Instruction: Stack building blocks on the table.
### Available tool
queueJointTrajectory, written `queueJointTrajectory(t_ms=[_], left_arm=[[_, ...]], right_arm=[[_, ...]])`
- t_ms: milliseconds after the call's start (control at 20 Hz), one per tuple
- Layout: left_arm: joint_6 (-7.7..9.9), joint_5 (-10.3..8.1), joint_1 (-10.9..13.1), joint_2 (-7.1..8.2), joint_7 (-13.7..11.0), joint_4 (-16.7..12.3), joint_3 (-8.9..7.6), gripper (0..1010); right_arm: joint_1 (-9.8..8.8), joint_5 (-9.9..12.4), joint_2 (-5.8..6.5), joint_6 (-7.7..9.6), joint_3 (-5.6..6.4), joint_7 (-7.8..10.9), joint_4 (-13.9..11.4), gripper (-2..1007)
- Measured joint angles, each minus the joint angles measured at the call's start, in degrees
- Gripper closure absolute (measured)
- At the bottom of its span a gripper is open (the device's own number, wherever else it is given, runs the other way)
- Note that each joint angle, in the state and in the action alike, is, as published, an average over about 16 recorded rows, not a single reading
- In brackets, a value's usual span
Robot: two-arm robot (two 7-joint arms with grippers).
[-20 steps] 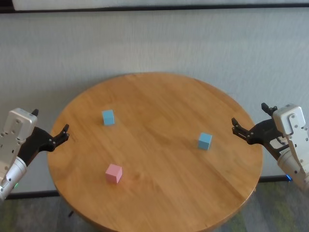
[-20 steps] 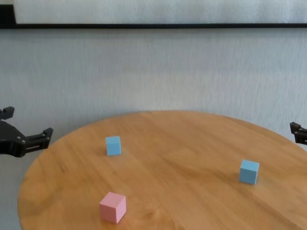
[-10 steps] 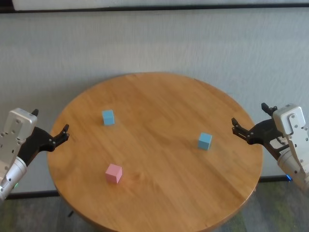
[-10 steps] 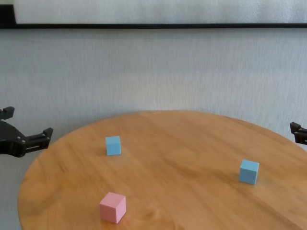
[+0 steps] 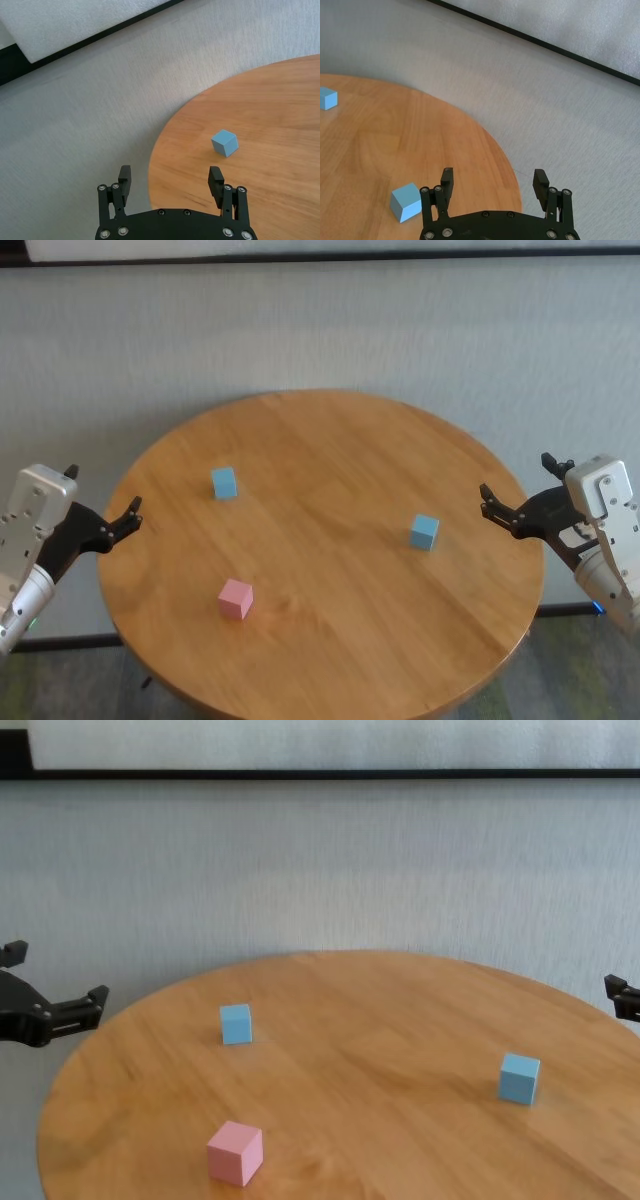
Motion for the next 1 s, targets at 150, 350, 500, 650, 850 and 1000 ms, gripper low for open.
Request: queueJointTrajectory(t_ms=[150, 350, 500, 650, 850, 1000], left_arm=[[0.95, 0.23, 0.6, 0.38, -0.4, -1.4, -0.22, 10], [2.53, 0.02, 1.7, 0.9, -1.8, -3.9, -0.55, 10], [4.08, -0.65, 2.5, 1.19, -3.4, -5.9, -0.73, 10], [5.9, -1.72, 3.3, 1.3, -5.1, -8.0, -0.82, 10], [8.24, -3.7, 4.1, 1.05, -7.5, -10.2, -0.91, 10], [10.11, -5.37, 4.6, 0.65, -9.2, -11.4, -1.02, 10]], right_arm=[[0.0, 0.0, 0.0, 0.0, 0.0, 0.0, 0.0, 0], [0.0, 0.0, 0.0, 0.0, 0.0, 0.0, 0.0, 0], [0.0, 0.0, 0.0, 0.0, 0.0, 0.0, 0.0, 0], [0.0, 0.0, 0.0, 0.0, 0.0, 0.0, 0.0, 0], [0.0, 0.0, 0.0, 0.0, 0.0, 0.0, 0.0, 0], [0.0, 0.0, 0.0, 0.0, 0.0, 0.0, 0.0, 0]])
